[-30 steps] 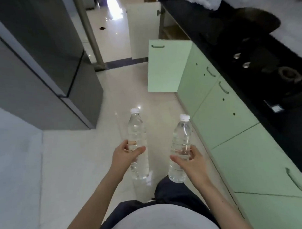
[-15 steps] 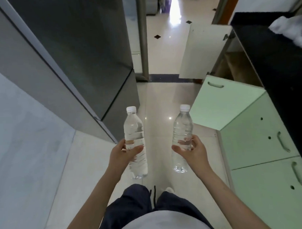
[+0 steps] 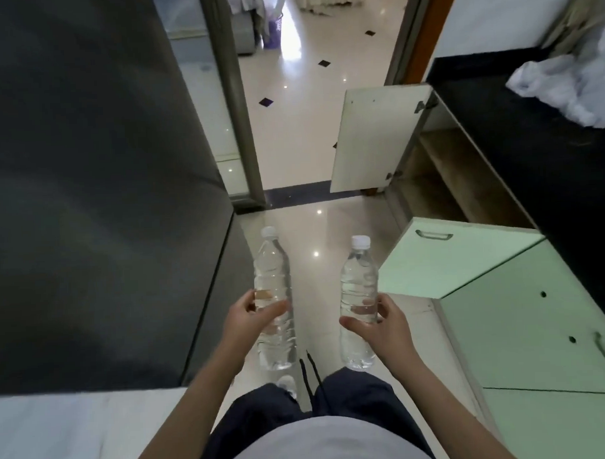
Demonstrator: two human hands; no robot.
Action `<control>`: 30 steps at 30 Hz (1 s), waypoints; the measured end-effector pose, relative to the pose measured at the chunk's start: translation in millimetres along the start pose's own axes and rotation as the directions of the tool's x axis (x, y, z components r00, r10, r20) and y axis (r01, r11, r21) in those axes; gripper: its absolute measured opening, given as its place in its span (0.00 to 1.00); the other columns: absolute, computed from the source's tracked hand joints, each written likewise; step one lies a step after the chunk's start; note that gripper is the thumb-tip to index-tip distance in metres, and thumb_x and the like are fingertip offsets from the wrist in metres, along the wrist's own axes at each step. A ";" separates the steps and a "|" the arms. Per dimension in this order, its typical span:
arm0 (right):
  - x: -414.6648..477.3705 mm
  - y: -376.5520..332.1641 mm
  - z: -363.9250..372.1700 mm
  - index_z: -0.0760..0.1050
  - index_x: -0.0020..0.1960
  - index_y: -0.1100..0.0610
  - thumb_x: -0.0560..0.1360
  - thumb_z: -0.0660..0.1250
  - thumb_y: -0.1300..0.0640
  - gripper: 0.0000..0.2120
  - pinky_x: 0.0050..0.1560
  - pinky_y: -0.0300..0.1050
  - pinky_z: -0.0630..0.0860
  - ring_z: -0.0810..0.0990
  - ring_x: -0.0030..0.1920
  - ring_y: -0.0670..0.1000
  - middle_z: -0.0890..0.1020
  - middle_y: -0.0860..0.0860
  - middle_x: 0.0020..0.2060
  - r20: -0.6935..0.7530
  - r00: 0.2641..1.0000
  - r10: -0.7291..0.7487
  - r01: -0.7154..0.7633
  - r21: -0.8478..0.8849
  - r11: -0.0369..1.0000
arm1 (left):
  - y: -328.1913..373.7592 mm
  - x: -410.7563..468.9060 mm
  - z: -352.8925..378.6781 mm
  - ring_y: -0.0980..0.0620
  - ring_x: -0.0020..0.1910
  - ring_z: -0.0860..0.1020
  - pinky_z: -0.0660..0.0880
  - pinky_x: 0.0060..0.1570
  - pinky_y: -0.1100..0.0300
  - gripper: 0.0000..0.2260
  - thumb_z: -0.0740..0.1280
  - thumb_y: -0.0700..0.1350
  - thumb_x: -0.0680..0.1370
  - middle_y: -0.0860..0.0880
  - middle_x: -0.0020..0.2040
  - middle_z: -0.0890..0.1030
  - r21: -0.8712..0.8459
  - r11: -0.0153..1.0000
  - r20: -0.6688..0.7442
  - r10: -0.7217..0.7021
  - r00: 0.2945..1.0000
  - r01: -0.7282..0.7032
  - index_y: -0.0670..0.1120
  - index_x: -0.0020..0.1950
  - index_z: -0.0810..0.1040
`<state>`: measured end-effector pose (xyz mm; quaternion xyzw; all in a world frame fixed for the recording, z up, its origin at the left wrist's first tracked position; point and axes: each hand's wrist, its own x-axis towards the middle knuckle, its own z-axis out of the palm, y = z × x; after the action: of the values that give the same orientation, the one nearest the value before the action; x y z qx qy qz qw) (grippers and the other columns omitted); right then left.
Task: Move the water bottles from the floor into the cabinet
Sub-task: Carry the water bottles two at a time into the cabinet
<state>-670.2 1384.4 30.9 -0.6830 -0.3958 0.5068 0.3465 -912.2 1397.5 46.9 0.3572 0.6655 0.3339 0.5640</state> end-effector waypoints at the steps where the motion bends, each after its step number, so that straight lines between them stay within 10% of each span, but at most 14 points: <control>1: 14.7 -13.5 0.1 0.76 0.50 0.52 0.64 0.82 0.60 0.20 0.48 0.44 0.81 0.84 0.47 0.49 0.84 0.50 0.47 -0.030 1.000 -0.009 0.010 0.018 1.000 | 18.1 22.0 0.0 0.49 0.41 0.82 0.76 0.38 0.61 0.11 0.76 0.44 0.72 0.50 0.42 0.84 0.024 1.000 0.023 0.017 1.000 -0.017 0.47 0.52 0.81; 6: 96.1 -53.9 -8.4 0.78 0.53 0.56 0.65 0.80 0.64 0.19 0.38 0.31 0.77 0.84 0.40 0.41 0.85 0.49 0.45 -0.140 0.990 0.005 0.011 0.117 0.993 | 81.3 121.0 17.8 0.48 0.43 0.83 0.77 0.39 0.60 0.15 0.77 0.45 0.70 0.46 0.47 0.84 0.054 0.998 0.089 0.029 0.996 -0.034 0.46 0.55 0.81; 22: 398.5 -162.3 -109.1 0.74 0.60 0.52 0.67 0.79 0.55 0.24 0.42 0.36 0.76 0.83 0.48 0.46 0.82 0.48 0.49 -0.274 0.958 0.081 -0.028 0.191 0.981 | 276.6 393.8 174.1 0.43 0.47 0.84 0.82 0.49 0.50 0.11 0.78 0.45 0.70 0.45 0.47 0.85 0.222 0.973 0.255 0.009 0.967 -0.068 0.51 0.50 0.81; 30: 489.4 -142.2 -112.0 0.77 0.53 0.55 0.65 0.81 0.58 0.20 0.38 0.34 0.77 0.85 0.42 0.46 0.86 0.50 0.45 -0.500 0.785 0.365 -0.137 0.435 0.890 | 328.8 531.6 248.3 0.50 0.45 0.85 0.81 0.49 0.54 0.23 0.78 0.58 0.59 0.50 0.45 0.87 0.435 0.892 0.498 -0.126 0.858 -0.122 0.53 0.51 0.83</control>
<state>-504.1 1876.2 -21.7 -0.7705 -0.0733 0.3876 0.5007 -691.9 2032.4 18.3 0.5535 0.5500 0.0620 0.6223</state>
